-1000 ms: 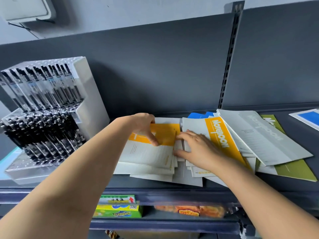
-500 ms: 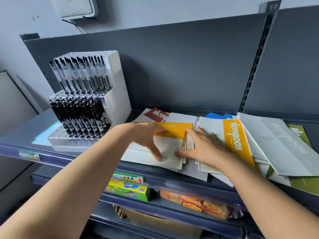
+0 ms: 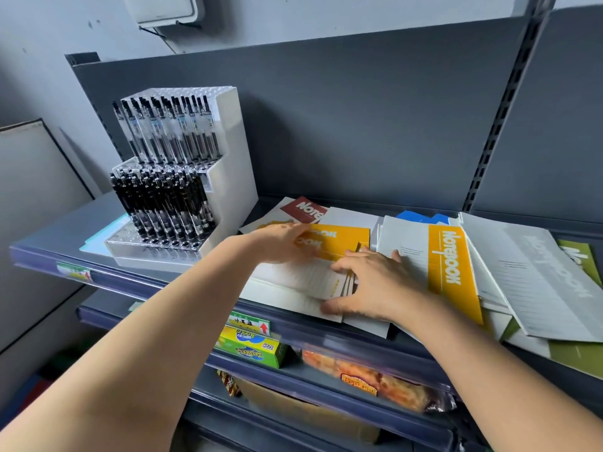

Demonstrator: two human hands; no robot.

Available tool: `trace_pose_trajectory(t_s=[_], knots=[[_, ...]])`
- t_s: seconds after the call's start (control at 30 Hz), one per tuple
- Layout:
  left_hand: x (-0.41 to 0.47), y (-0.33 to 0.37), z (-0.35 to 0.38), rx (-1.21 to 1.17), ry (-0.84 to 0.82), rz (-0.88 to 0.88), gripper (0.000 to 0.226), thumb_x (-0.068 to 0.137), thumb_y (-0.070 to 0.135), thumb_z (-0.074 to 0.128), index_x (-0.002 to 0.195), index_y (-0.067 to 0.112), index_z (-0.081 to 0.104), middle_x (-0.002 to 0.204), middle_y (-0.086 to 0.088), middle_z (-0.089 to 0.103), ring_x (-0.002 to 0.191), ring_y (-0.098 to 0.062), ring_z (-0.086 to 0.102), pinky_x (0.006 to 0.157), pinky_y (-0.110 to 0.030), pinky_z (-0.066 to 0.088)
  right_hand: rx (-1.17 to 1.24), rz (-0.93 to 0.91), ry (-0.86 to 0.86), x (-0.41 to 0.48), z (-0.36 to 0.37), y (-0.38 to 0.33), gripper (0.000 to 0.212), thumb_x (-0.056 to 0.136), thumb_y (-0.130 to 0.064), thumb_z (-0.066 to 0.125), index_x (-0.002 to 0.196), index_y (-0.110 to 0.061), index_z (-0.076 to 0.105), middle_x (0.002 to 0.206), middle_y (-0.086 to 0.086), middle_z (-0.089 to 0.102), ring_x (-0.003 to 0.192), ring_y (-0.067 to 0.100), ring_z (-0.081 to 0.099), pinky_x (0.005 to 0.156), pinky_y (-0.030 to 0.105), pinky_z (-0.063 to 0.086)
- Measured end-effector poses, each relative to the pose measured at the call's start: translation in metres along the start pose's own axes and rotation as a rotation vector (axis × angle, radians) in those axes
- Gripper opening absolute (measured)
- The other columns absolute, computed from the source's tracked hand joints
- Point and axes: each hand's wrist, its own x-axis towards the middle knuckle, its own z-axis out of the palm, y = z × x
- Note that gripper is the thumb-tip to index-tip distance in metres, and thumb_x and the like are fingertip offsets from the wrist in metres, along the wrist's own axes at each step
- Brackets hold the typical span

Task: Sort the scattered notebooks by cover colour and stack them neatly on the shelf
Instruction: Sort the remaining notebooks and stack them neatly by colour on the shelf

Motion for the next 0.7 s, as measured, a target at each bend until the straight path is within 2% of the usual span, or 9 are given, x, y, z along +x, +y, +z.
trace_pose_trajectory(t_s=[0.1,0.2,0.27,0.33,0.4,0.47,0.57,0.63,0.7], knots=[[0.001,0.009,-0.003,-0.022,0.063,0.046,0.078,0.078,0.063,0.064,0.141,0.024,0.041,0.136,-0.004,0.049,0.114,-0.022,0.049,0.096,-0.036,0.044,0.036,0.023,0.026,-0.01,-0.006,-0.003,0.068,0.073,-0.068,0.065,0.133,-0.038,0.052,0.147,-0.006,0.044,0.133,0.02,0.041,0.11,0.044,0.028],[-0.004,0.01,-0.011,-0.04,0.177,0.06,0.082,0.062,0.06,0.079,0.13,0.023,0.053,0.118,0.0,0.049,0.101,-0.016,0.043,0.083,-0.031,0.044,0.045,0.023,0.014,-0.014,-0.012,-0.002,0.065,0.067,-0.069,0.069,0.123,-0.038,0.062,0.138,-0.009,0.054,0.123,0.018,0.049,0.098,0.037,0.042],[-0.007,0.006,-0.014,-0.021,0.236,0.069,0.068,0.065,0.054,0.081,0.12,0.022,0.058,0.106,0.003,0.051,0.094,-0.016,0.045,0.071,-0.028,0.041,0.113,0.029,-0.008,-0.012,-0.014,-0.001,0.068,0.058,-0.077,0.067,0.115,-0.039,0.067,0.132,-0.012,0.058,0.118,0.016,0.054,0.094,0.036,0.046],[-0.009,0.006,-0.016,-0.04,0.285,0.078,0.047,0.076,0.044,0.077,0.111,0.019,0.059,0.099,0.001,0.057,0.084,-0.018,0.05,0.062,-0.028,0.038,0.209,0.042,0.048,-0.006,-0.011,0.002,0.065,0.062,-0.076,0.064,0.116,-0.039,0.064,0.131,-0.011,0.058,0.117,0.016,0.054,0.093,0.036,0.047],[-0.014,0.005,-0.02,-0.047,0.389,0.079,0.027,0.086,0.037,0.068,0.105,0.019,0.058,0.09,0.001,0.057,0.076,-0.02,0.05,0.06,-0.029,0.035,0.294,0.061,0.212,0.002,-0.002,0.007,0.057,0.078,-0.058,0.066,0.129,-0.034,0.056,0.135,-0.009,0.056,0.12,0.015,0.053,0.096,0.034,0.045],[-0.019,0.003,-0.027,-0.093,0.482,0.086,0.013,0.09,0.031,0.062,0.096,0.022,0.055,0.077,0.004,0.053,0.072,-0.021,0.05,0.058,-0.03,0.034,0.435,0.095,0.357,0.008,0.002,0.013,0.061,0.086,-0.041,0.067,0.14,-0.025,0.044,0.138,-0.003,0.054,0.119,0.015,0.055,0.098,0.033,0.045],[-0.027,0.006,-0.04,-0.182,0.491,0.133,0.009,0.092,0.022,0.058,0.085,0.023,0.052,0.066,0.012,0.052,0.066,-0.02,0.054,0.055,-0.029,0.039,0.708,0.165,0.349,0.012,0.0,0.018,0.071,0.088,-0.036,0.066,0.148,-0.018,0.031,0.14,0.001,0.051,0.116,0.017,0.057,0.099,0.037,0.047],[-0.028,0.013,-0.047,-0.235,0.525,0.168,0.009,0.094,0.019,0.055,0.085,0.023,0.054,0.068,0.015,0.053,0.067,-0.018,0.054,0.06,-0.03,0.044,0.761,0.19,0.316,0.013,-0.001,0.023,0.067,0.089,-0.032,0.066,0.146,-0.017,0.034,0.134,0.001,0.056,0.113,0.02,0.058,0.097,0.041,0.048],[-0.027,0.02,-0.053,-0.304,0.578,0.189,0.006,0.094,0.019,0.055,0.091,0.022,0.058,0.074,0.01,0.059,0.074,-0.02,0.058,0.065,-0.031,0.048,0.84,0.175,0.29,0.012,-0.003,0.025,0.047,0.088,-0.019,0.068,0.132,-0.016,0.052,0.121,0.003,0.065,0.101,0.021,0.065,0.089,0.042,0.054]])
